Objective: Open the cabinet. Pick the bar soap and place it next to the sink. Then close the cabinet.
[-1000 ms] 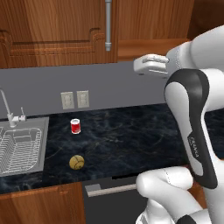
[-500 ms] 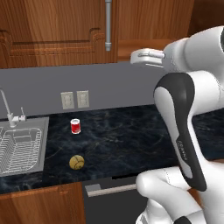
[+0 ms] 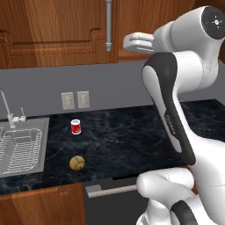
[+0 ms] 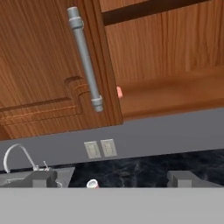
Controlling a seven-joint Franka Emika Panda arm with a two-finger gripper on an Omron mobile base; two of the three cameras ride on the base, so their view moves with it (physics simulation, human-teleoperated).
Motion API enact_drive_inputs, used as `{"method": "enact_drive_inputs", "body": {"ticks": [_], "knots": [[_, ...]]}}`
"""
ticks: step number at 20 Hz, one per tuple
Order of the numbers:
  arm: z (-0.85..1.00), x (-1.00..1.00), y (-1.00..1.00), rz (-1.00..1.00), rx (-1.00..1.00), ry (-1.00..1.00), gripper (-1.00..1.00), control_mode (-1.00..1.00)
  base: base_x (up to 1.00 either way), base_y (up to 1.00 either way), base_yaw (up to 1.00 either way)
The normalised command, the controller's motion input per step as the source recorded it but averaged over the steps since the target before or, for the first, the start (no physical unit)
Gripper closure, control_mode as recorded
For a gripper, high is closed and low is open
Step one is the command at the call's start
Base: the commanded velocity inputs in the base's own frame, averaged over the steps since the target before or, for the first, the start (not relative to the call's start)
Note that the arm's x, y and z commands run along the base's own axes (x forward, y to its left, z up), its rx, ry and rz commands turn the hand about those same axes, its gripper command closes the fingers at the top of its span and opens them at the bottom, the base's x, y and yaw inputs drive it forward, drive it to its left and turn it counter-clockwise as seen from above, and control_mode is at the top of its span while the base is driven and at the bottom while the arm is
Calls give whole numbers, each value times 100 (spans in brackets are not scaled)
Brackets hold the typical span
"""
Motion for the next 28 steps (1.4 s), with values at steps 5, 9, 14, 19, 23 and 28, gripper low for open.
{"method": "enact_drive_inputs", "body": {"ticks": [5, 9, 14, 19, 23, 28], "knots": [[6, 38, 2, 0, -2, 6, -100, -100, 0, 0, 0], [-2, 9, 16, 0, 0, 3, -100, -100, 0, 0, 0], [-6, 18, 22, 0, 0, 0, -100, -100, 0, 0, 0], [-3, 37, 6, 0, 0, 0, -100, -100, 0, 0, 0], [-30, 54, 0, 0, 0, -1, -100, -100, 0, 0, 0], [-13, 40, 2, 0, 0, 0, -100, -100, 0, 0, 0]]}}
